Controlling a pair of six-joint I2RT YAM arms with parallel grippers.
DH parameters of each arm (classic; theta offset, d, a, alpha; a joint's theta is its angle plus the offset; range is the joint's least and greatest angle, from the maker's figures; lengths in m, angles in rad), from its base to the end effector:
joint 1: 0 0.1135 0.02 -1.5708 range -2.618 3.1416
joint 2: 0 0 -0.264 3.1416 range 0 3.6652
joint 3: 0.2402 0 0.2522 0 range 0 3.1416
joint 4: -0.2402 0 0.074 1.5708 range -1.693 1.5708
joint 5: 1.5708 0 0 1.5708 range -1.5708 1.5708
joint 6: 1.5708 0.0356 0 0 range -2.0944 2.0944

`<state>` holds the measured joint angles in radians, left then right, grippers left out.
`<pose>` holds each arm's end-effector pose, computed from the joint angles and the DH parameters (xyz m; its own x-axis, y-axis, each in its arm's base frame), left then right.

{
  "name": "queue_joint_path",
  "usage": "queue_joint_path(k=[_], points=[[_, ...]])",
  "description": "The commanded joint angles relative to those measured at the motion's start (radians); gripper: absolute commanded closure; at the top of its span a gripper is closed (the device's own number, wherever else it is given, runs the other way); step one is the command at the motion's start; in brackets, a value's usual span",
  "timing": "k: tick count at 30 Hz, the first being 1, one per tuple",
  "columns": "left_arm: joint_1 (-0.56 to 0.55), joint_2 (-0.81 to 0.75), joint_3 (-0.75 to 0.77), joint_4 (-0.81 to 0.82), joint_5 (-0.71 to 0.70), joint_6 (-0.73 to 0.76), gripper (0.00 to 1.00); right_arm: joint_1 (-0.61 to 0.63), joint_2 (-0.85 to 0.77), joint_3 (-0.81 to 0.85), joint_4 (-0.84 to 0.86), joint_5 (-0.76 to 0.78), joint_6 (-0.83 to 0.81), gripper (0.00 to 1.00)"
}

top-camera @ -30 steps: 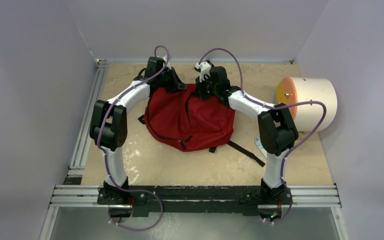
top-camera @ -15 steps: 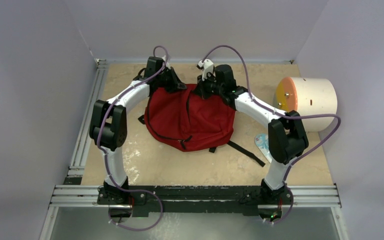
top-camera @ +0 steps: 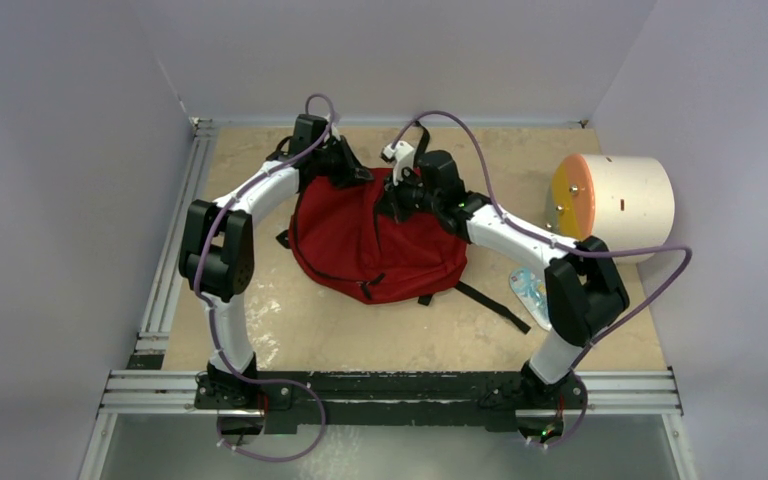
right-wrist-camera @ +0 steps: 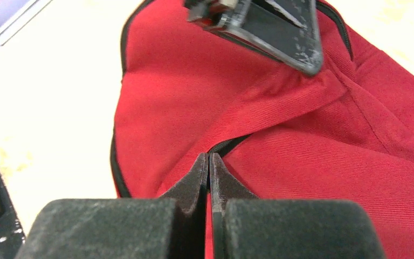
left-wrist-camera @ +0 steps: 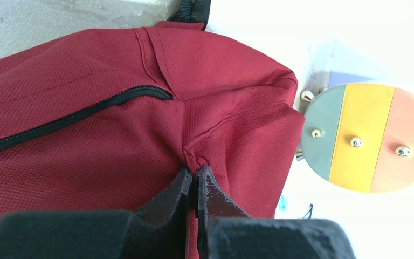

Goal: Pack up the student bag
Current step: Zip the student bag at the center of the board.

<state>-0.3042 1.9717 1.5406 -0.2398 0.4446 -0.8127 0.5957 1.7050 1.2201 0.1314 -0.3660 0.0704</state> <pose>0.4284 -0.1505 0.2427 -0.8376 -0.4241 -0.3444 -0.0238 0.6580 -0.7526 0.3245 0.2353 0.2769 -0.3423 -0.1526 -0.9271 -0.7797 0.5968 0.1896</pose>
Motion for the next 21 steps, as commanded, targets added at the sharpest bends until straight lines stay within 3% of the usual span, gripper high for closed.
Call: queue_joint_path(k=[1,21], points=[[0.014,0.012,0.047,0.037,-0.026,-0.012,1.0,0.037,-0.086,-0.023,0.025,-0.056,0.045,1.0],[0.014,0.058,0.106,-0.068,-0.13,-0.037,1.0,0.145,-0.238,-0.313,-0.011,0.008,0.126,1.0]])
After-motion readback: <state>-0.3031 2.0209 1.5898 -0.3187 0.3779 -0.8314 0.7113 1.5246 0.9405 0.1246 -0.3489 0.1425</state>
